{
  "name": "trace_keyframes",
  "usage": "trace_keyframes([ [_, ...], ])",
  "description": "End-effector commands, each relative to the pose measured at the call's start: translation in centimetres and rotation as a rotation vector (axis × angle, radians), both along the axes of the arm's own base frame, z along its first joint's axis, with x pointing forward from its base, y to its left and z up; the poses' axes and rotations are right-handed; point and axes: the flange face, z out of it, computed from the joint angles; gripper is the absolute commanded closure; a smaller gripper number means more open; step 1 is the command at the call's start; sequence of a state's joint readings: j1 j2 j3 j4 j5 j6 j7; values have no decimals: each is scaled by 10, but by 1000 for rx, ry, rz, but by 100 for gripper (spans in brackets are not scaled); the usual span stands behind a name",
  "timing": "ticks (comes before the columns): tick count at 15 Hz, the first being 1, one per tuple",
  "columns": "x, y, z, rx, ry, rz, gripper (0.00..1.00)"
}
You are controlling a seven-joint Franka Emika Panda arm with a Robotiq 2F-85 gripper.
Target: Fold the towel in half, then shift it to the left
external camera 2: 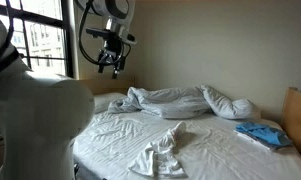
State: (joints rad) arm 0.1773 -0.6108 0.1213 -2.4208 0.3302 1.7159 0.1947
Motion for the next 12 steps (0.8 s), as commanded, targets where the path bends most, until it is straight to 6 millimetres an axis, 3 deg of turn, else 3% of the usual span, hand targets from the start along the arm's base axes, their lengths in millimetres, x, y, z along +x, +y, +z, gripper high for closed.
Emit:
trace_keyframes([
  [1, 0, 0, 0, 0, 1, 0, 0],
  [7, 0, 0, 0, 0, 1, 0, 0],
  [12, 10, -10, -25, 7, 39, -24, 0],
])
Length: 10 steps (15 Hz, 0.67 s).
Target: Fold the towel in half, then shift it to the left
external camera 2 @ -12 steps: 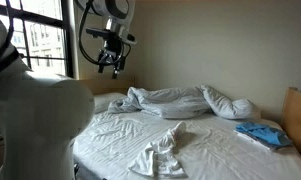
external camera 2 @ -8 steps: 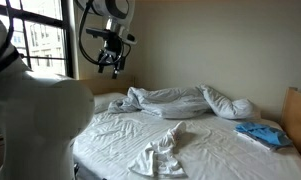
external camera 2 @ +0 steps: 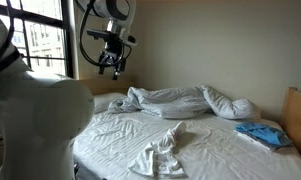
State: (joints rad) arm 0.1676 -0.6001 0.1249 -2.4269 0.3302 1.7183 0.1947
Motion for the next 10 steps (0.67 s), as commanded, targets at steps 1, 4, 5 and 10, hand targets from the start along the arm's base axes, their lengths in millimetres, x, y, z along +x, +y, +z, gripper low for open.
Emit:
trace_keyframes([
  [1, 9, -10, -24, 13, 43, -19, 0],
  [4, 12, -15, -45, 11, 78, -20, 0],
  [5, 14, -16, -53, 10, 82, -30, 0],
  [10, 31, -26, -108, -60, -19, -136, 0],
])
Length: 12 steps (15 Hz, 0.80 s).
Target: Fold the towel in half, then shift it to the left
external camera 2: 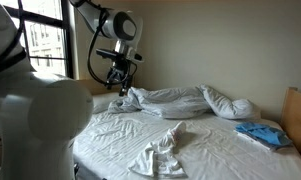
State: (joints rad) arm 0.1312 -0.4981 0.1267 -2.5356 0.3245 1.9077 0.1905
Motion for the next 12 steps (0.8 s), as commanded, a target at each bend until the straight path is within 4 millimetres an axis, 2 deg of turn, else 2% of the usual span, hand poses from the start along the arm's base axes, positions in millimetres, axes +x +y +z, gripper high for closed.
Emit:
trace_keyframes([
  [1, 11, -11, -45, -51, -47, -75, 0],
  [4, 26, -31, -83, -111, -62, -140, 0],
  [8, 51, -54, -119, -202, -58, -202, 0],
  [12, 50, -66, -162, -236, 19, -254, 0],
])
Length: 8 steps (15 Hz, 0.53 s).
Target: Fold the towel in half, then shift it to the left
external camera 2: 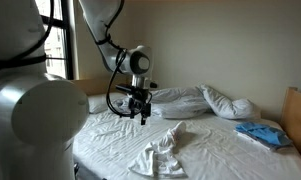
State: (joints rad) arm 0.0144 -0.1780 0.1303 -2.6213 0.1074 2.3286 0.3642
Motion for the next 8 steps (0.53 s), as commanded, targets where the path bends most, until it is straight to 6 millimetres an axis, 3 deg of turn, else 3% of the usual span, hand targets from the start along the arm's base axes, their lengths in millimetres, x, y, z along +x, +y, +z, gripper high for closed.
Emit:
trace_keyframes([
  [1, -1, -9, -42, -35, 61, -75, 0],
  [8, -18, -25, -117, -94, 175, -205, 0],
])
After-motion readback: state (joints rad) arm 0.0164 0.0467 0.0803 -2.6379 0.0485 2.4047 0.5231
